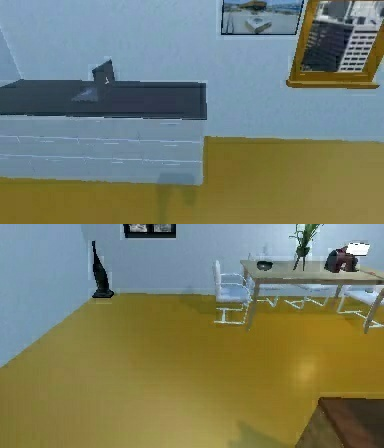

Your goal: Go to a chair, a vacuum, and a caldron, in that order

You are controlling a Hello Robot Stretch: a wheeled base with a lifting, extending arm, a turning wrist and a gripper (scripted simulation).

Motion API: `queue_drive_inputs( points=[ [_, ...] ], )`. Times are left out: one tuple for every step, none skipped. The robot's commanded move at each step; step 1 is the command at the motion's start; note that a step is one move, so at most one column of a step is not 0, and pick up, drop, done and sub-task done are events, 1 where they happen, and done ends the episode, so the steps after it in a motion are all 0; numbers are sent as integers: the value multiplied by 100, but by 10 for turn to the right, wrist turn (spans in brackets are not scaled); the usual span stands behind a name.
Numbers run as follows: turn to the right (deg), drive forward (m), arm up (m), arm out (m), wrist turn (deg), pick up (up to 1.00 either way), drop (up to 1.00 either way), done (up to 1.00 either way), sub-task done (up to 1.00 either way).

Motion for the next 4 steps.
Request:
queue_drive_inputs(
  points=[
    [-450,0,0,0,0,0,0,0,0],
    [-270,0,0,0,0,0,0,0,0],
    [0,75,0,0,0,0,0,0,0],
    [-450,0,0,0,0,0,0,0,0]
  ],
)
